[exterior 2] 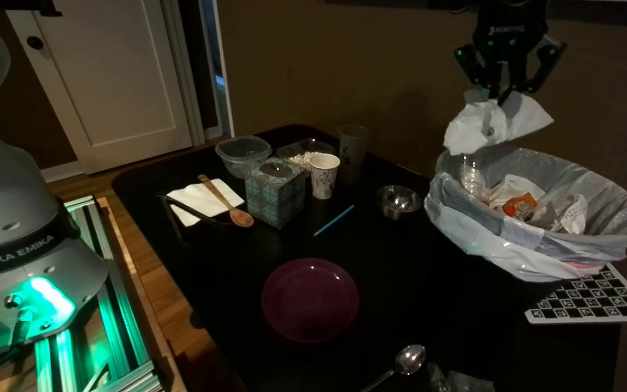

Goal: Put some contents from the bowl onto the white towel, then put the towel in the bin

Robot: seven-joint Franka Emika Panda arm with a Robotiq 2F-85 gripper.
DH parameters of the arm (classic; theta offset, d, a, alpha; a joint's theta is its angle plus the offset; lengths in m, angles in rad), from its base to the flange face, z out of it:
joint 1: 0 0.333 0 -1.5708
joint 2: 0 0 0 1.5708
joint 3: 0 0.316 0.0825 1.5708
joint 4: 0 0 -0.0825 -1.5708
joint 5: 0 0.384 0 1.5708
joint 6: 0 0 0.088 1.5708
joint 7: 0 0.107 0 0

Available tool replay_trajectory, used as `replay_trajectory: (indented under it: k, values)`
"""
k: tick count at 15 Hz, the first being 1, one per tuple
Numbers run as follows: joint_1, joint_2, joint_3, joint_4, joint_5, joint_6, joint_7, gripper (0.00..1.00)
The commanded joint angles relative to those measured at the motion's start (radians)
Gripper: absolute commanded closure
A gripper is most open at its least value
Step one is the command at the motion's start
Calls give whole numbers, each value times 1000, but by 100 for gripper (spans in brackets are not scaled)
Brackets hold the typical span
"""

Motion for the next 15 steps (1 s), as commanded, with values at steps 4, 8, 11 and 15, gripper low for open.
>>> replay_trajectory:
  k: [4,8,11,15]
  values:
    - [-98,216,23,226,46,-49,-89,69]
    - [-122,268,50,294,55,-29,-87,46]
    - [-119,267,65,327,46,-41,-84,24]
    - [-110,234,72,350,38,-62,-70,0]
